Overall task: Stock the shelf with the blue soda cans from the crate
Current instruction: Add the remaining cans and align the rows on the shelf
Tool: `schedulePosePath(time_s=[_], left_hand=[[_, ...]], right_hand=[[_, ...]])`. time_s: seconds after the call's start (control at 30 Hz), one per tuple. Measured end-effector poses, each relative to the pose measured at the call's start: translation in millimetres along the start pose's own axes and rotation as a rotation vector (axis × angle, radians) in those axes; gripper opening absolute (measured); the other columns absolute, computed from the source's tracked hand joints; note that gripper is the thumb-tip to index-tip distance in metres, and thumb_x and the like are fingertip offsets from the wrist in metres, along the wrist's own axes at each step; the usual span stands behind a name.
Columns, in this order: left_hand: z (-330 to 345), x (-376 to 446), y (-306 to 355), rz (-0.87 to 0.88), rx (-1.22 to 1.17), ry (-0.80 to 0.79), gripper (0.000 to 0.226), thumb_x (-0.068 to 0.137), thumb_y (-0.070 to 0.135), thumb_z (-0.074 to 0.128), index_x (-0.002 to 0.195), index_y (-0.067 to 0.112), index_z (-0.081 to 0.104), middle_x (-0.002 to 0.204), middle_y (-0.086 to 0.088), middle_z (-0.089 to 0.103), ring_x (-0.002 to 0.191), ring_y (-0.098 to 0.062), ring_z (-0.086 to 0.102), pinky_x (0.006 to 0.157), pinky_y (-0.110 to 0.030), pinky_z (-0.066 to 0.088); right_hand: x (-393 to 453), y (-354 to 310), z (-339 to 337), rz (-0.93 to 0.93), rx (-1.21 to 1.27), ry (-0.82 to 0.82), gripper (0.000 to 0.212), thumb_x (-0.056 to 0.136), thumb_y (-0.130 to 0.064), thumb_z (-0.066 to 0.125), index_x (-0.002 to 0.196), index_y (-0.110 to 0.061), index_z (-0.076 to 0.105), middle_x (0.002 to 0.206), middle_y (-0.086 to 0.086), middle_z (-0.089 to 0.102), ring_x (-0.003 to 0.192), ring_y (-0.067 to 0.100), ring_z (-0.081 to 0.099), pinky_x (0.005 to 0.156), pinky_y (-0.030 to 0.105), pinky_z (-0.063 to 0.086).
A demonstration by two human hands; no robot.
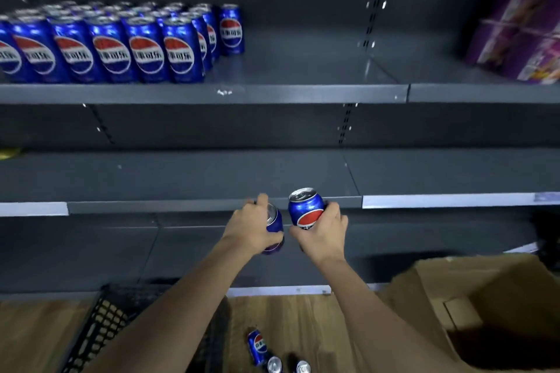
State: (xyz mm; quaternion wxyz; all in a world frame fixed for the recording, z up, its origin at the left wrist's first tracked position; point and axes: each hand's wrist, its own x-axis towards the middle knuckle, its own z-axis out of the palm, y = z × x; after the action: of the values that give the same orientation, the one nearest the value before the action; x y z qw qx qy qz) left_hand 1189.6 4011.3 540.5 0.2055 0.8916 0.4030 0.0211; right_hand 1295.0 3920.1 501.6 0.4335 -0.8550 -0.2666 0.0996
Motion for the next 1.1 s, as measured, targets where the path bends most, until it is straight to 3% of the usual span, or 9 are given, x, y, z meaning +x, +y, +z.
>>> schedulePosePath(time_s=[0.27,0.5,0.73,0.87,1.1], left_hand=[[-100.5,-0.1,39.1,0.055,-0.030,0.167,0.058,0.068,0.041,0.073,0.105,0.018,0.035,0.110,-0.009,0.053,0.100,-0.033,0.054,0.077,-0.036,0.046],[-178.2,22.8,52.7,0.082,-0.039,0.307,0.051,0.071,0.040,0.071,0.104,0.020,0.037,0.106,-0.008,0.052,0.100,-0.032,0.051,0.075,-0.034,0.040],[-231.9,69.0,46.9,0.154,-0.031,0.390,0.063,0.072,0.037,0.071,0.123,0.014,0.041,0.118,-0.011,0.051,0.103,-0.030,0.052,0.079,-0.036,0.043],[-253.0,99.9,42.0,0.166,-0.017,0.418,0.070,0.074,0.035,0.071,0.132,0.013,0.038,0.129,-0.012,0.044,0.115,-0.032,0.047,0.092,-0.039,0.042],[-272.7,158.2,29.0,0.154,0.019,0.406,0.075,0.074,0.038,0.069,0.136,0.012,0.037,0.134,-0.014,0.042,0.119,-0.036,0.045,0.091,-0.039,0.041]], right_hand=[[20.3,-68.2,-44.6,-0.079,0.144,0.091,0.074,0.062,-0.027,0.080,0.121,-0.008,0.040,0.105,0.002,0.047,0.107,0.022,0.037,0.085,0.029,0.040],[55.6,-131.2,-64.0,-0.221,0.284,0.137,0.074,0.063,-0.025,0.078,0.126,-0.011,0.042,0.107,-0.001,0.051,0.105,0.018,0.037,0.078,0.023,0.036],[103.7,-183.4,-56.6,-0.288,0.328,0.222,0.071,0.062,-0.032,0.081,0.122,-0.013,0.048,0.114,0.001,0.055,0.107,0.021,0.044,0.082,0.026,0.039],[130.7,-205.2,-46.2,-0.300,0.324,0.274,0.071,0.065,-0.033,0.082,0.123,-0.013,0.047,0.117,0.001,0.054,0.106,0.021,0.041,0.083,0.023,0.034],[171.0,-236.0,-21.5,-0.281,0.378,0.277,0.066,0.067,-0.029,0.081,0.122,-0.014,0.048,0.114,-0.002,0.055,0.098,0.014,0.035,0.080,0.021,0.032]])
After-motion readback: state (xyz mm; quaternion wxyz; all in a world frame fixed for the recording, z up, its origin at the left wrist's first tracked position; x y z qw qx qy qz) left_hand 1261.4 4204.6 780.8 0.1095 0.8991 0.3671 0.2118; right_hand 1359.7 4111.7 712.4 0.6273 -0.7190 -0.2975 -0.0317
